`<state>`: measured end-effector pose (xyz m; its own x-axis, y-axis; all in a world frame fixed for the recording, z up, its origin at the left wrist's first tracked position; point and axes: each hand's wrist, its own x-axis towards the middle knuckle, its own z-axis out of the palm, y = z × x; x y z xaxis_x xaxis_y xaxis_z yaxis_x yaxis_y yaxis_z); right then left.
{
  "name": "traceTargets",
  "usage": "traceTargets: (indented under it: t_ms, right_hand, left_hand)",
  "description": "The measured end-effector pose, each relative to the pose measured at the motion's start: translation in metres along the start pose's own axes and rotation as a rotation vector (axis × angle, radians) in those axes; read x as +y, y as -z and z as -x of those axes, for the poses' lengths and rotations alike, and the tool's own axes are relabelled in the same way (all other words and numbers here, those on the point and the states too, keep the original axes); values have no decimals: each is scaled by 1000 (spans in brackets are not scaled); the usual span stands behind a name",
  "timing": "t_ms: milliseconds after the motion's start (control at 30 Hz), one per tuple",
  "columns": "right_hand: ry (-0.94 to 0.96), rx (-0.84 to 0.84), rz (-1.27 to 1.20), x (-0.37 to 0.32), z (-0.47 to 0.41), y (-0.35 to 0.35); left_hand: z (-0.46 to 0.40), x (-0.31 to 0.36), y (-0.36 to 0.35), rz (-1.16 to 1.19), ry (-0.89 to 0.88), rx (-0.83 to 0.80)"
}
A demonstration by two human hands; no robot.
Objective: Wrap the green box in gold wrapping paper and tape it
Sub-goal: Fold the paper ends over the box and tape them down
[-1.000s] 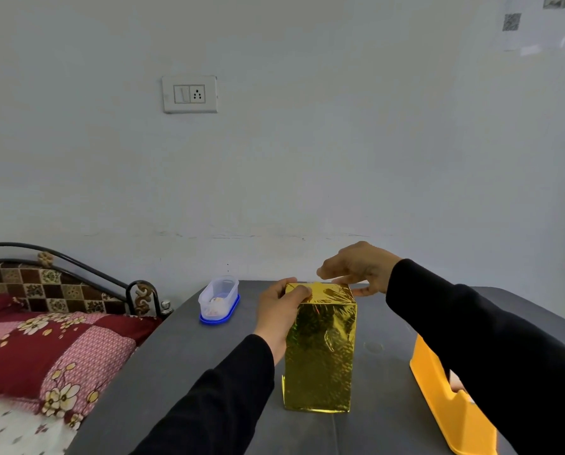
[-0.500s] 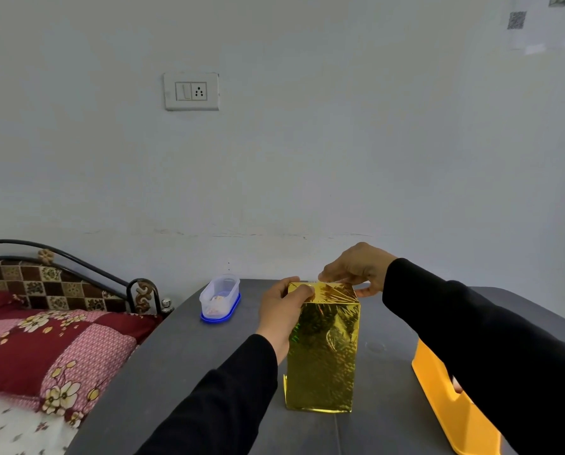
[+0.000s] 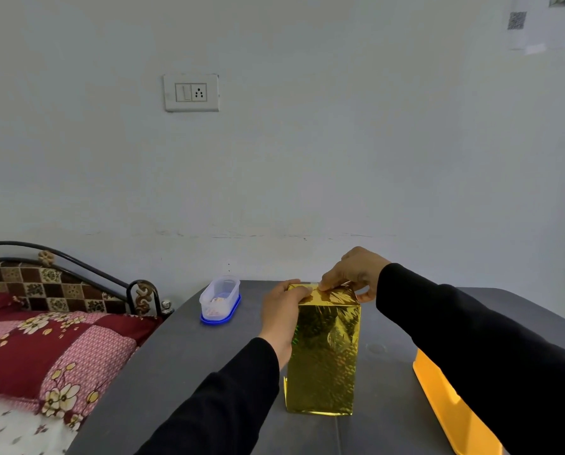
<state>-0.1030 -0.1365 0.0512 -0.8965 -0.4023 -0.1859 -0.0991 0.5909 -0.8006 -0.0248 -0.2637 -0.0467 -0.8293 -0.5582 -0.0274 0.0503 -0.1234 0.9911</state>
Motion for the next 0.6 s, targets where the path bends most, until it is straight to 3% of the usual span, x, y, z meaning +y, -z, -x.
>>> traceTargets:
  t_ms: [167, 300, 433, 600]
  right_hand:
    - [28, -32, 25, -2, 5, 4]
    - [33, -10, 28, -2, 4, 3]
    - [49, 42, -13, 4, 2, -2]
    - [-6, 75, -257, 22, -14, -8]
  left_hand:
    - [-2, 21, -4, -76, 123, -40]
    - [-15, 18, -9, -244, 2, 20]
    - [-16, 16, -9, -249, -4, 61]
    - [-12, 15, -6, -225, -63, 64]
